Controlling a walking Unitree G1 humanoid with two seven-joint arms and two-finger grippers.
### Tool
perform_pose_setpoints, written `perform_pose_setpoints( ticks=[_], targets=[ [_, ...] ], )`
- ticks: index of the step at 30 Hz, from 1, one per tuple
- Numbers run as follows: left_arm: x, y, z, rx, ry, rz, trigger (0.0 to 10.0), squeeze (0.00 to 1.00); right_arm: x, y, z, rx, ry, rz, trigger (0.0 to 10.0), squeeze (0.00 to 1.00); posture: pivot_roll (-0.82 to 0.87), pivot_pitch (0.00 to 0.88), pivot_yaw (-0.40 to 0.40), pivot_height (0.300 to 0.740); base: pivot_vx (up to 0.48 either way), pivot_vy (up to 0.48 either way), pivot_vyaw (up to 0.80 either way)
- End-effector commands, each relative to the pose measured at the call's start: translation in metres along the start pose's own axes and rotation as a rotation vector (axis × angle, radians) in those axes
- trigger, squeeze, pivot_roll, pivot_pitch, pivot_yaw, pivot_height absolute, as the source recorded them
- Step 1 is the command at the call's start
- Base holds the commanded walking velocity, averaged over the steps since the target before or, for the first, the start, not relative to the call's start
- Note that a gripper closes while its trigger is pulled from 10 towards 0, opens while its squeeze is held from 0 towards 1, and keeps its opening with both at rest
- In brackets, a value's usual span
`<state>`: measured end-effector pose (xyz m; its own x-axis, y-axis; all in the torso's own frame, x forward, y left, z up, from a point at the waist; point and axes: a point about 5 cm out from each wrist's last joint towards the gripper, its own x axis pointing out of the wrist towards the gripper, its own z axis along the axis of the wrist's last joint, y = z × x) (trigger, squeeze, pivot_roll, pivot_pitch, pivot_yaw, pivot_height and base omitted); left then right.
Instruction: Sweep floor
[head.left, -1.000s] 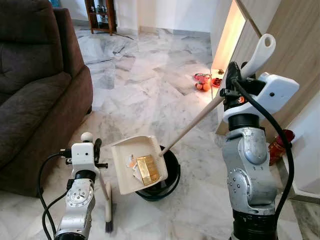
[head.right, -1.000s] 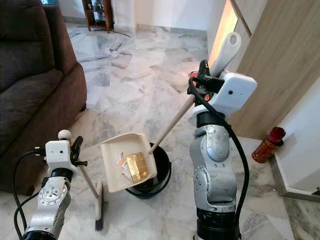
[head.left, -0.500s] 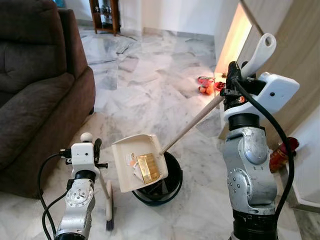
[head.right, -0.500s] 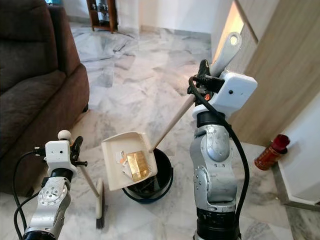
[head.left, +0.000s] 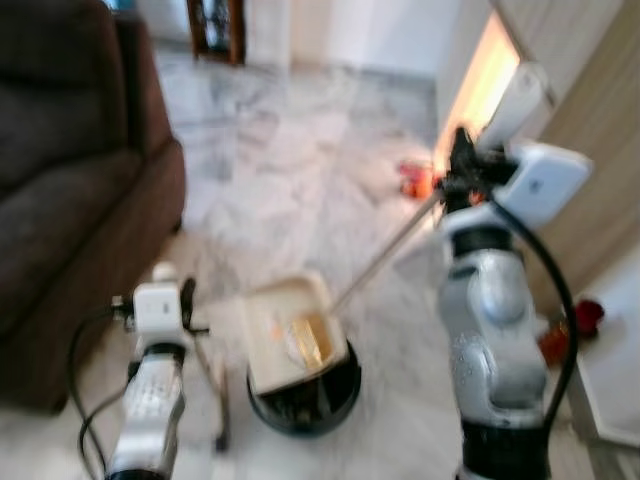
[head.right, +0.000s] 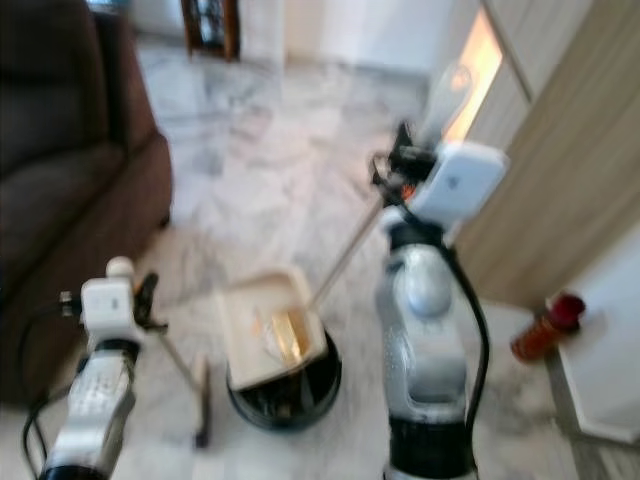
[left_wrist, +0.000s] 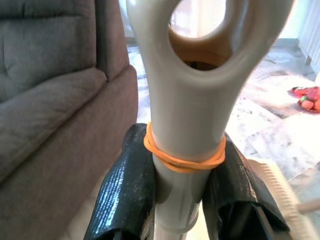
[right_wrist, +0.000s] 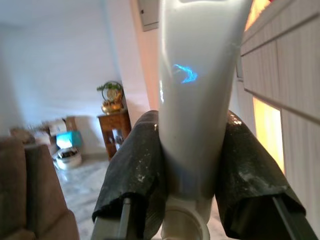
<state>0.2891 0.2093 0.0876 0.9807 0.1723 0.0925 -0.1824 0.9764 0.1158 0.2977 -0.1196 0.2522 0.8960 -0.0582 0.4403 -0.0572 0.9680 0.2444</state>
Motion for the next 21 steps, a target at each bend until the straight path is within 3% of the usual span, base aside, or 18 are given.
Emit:
perform_pose_setpoints(
  ticks=[1, 16, 21],
  targets=[
    [0.0013, -0.0063, 0.0072, -0.021, -0.041, -0.012, 10.0, 0.0, 0.0008, -0.0053, 0.0124, 0.002, -0.067, -0.021, 10.0, 0.0, 0.07, 0.057, -0.047, 0.74, 0.0, 0.0, 0.0],
    [0.0005, -0.009, 0.0062, -0.025, -0.037, -0.023, 10.0, 0.0, -0.0001, -0.0061, 0.0141, 0.004, -0.095, -0.029, 10.0, 0.0, 0.07, 0.051, -0.048, 0.74, 0.0, 0.0, 0.0],
    [0.0001, -0.0097, 0.0058, -0.027, -0.036, -0.027, 10.0, 0.0, -0.0029, -0.0012, 0.0162, -0.051, -0.127, 0.008, 10.0, 0.0, 0.07, 0.046, -0.046, 0.74, 0.0, 0.0, 0.0]
  ],
)
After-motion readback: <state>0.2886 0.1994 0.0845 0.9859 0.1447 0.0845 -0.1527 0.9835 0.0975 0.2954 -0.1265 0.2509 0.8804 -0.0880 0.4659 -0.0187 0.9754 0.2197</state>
